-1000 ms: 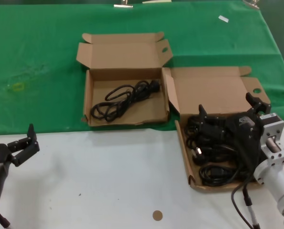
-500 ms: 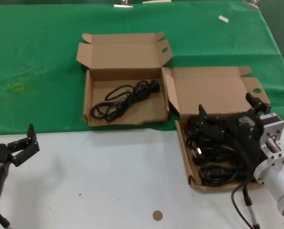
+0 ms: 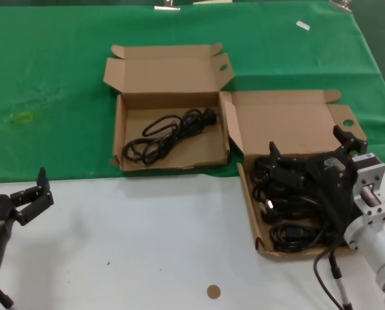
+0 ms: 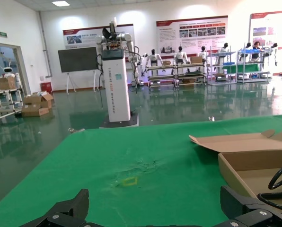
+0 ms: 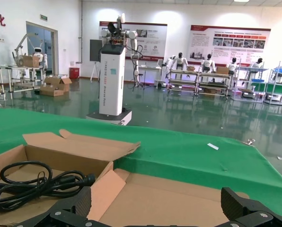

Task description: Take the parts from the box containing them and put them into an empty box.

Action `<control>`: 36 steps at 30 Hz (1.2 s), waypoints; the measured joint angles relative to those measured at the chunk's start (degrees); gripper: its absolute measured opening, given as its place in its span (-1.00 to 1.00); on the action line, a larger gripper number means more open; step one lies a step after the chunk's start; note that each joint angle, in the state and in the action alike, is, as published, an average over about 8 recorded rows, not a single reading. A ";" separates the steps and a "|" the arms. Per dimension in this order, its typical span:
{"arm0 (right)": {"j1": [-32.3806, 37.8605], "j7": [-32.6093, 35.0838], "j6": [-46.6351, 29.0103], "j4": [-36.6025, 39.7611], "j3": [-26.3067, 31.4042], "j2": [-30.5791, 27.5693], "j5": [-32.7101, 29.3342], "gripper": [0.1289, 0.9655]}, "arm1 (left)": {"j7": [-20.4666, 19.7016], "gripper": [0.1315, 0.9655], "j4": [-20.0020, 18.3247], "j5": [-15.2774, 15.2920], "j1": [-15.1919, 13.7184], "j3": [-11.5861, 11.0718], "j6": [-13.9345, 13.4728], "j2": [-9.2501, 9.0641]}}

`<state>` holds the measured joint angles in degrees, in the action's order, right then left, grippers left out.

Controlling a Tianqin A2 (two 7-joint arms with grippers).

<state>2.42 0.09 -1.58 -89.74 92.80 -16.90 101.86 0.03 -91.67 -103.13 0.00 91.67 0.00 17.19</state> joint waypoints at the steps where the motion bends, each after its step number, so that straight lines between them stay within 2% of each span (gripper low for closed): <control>1: 0.00 0.00 0.00 0.00 0.00 0.00 0.00 1.00 | 0.00 1.00 0.00 0.00 0.00 0.00 0.00 0.00; 36: 0.00 0.00 0.00 0.00 0.00 0.00 0.00 1.00 | -0.02 1.00 0.00 0.00 0.00 0.00 0.00 0.00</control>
<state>2.42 0.09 -1.58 -89.74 92.80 -16.90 101.86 0.00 -91.67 -103.13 0.00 91.67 0.00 17.19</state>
